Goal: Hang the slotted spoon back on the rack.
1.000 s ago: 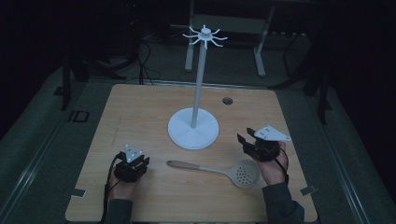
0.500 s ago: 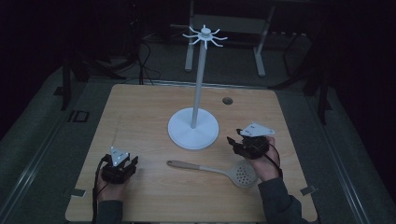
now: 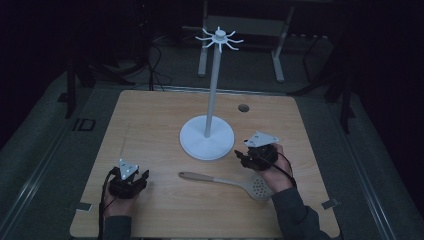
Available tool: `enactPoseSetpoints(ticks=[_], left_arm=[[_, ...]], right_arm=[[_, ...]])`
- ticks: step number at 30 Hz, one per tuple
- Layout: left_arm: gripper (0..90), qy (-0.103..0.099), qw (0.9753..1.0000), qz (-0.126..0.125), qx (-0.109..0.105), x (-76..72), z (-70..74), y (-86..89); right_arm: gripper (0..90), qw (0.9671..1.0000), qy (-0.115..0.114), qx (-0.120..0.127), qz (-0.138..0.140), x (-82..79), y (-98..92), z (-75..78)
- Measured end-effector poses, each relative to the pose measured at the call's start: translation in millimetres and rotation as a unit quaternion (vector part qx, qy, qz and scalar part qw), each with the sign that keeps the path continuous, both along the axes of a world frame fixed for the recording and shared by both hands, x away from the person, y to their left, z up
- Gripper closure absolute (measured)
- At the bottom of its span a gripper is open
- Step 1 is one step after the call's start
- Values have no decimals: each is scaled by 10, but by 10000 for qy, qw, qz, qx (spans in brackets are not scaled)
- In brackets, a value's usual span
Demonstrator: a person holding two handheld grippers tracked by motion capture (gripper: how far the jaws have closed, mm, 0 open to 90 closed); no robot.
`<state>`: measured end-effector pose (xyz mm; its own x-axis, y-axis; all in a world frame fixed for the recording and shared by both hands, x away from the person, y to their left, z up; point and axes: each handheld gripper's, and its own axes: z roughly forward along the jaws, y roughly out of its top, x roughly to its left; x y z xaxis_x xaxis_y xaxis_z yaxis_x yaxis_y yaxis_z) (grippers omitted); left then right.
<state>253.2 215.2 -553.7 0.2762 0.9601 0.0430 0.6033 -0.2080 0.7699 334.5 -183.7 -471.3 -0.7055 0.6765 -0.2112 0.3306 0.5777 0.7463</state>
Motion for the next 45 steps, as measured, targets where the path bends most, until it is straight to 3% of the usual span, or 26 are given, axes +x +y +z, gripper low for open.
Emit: enactPoseSetpoints(ticks=[14, 21, 33, 45], left_arm=[[575, -31, 10000, 36, -38, 7, 3, 16], [574, -36, 10000, 42, -44, 13, 4, 20], [574, -29, 10000, 42, -50, 20, 0, 16], [572, -30, 9999, 53, -84, 20, 2, 19]], right_arm=[[473, 9987, 172, -389, 267, 38, 208, -33], [472, 9960, 285, -688, 487, 61, 299, -100], [483, 9908, 610, -858, 851, 84, 417, -223], [491, 9854, 992, -860, 1082, 124, 493, -377]])
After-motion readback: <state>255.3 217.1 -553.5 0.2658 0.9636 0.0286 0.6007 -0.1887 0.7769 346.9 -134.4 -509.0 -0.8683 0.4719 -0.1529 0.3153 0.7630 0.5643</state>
